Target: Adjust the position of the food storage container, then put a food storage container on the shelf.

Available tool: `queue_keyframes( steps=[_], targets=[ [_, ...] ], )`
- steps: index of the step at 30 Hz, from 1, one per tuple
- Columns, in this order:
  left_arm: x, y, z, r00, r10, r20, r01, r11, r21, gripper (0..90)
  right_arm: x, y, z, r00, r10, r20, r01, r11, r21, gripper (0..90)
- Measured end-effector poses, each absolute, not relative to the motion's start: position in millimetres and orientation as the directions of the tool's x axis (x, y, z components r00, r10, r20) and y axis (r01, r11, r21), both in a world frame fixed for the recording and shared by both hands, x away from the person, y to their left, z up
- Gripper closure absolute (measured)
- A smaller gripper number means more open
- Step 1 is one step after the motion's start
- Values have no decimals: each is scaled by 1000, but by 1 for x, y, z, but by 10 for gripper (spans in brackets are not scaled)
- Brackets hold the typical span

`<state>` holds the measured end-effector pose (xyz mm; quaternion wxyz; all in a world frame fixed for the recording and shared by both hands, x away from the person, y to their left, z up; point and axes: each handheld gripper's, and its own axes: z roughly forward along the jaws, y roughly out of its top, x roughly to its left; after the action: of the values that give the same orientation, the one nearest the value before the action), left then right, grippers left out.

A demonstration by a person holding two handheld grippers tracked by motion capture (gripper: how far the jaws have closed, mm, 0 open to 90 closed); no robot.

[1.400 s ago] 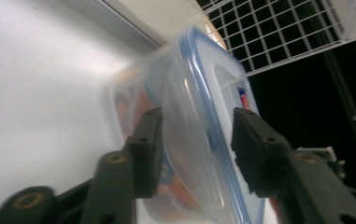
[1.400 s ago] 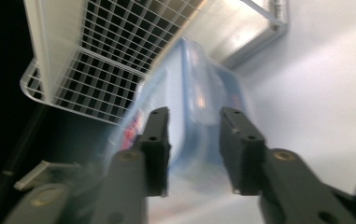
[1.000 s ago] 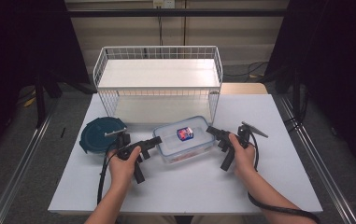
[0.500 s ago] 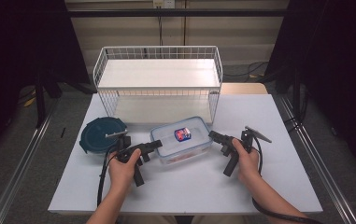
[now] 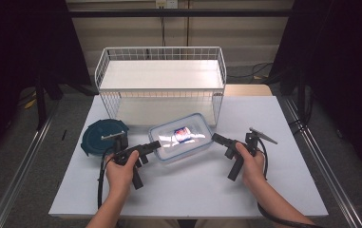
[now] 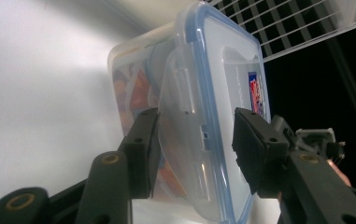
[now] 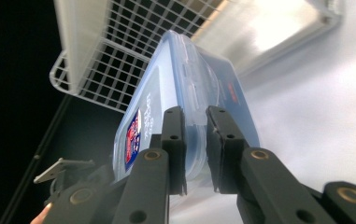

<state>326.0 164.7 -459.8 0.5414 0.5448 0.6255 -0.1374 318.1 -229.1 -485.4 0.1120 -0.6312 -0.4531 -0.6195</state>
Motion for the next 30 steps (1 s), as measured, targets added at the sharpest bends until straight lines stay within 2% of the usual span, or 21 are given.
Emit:
queue_keyframes(
  steps=[17,30],
  targets=[
    [317,181,-397,307,516,-800,727,415,547,556,303,-216,-436,-304,385,871,643,-592,486,785],
    [316,190,-365,338,496,-800,697,439,566,558,304,-206,-402,-360,385,850,618,-584,526,786]
  ],
)
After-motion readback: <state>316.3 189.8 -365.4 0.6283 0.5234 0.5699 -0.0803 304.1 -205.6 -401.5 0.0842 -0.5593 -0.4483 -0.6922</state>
